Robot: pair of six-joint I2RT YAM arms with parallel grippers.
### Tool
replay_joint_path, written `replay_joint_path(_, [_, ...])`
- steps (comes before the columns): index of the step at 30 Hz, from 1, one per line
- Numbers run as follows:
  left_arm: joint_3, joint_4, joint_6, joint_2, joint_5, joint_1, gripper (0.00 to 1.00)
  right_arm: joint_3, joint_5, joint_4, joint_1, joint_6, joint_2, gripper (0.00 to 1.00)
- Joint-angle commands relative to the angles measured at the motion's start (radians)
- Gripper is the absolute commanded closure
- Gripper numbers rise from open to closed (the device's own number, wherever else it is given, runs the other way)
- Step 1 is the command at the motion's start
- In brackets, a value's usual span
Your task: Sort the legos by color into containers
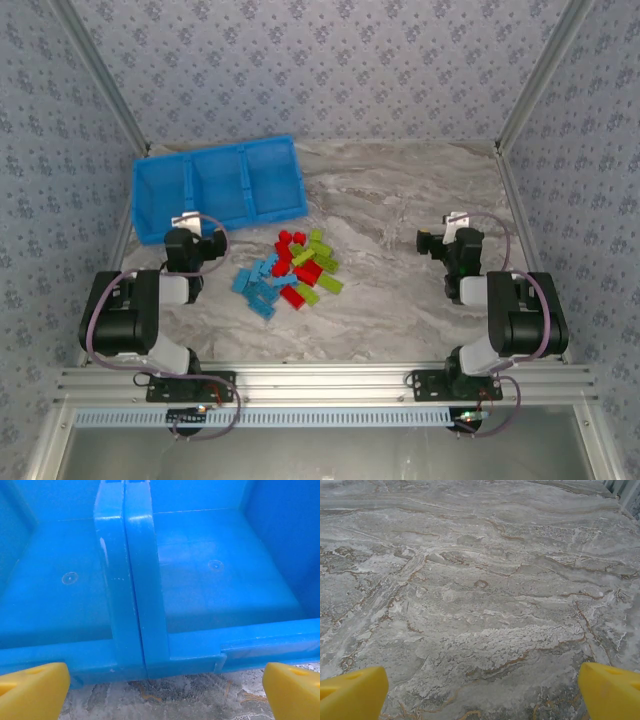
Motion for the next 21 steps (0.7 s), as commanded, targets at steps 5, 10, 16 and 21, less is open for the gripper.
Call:
replay_joint_path(5, [0.026,0.034,0.013,0.008,-0.009,0.009,0.01,0.021,0.015,0.023,0.004,0.017,0.012,0.0])
replay_joint_path(10, [0.026,0.034,0.013,0.008,-0.01,0.01,0.01,0.021,0.009,0.022,0.0,0.02,0.013,0.0])
replay_joint_path(16, [0.026,0.033,0.015,0.007,-0.009,0.01,0.01,0.017,0.005,0.026,-0.001,0.021,0.009,0.0])
replay_joint_path(21, [0.031,0.014,0.017,-0.004,-0.009,0.007,0.01,0.058,0.115,-0.234,0.043,0.034,-0.228,0.0])
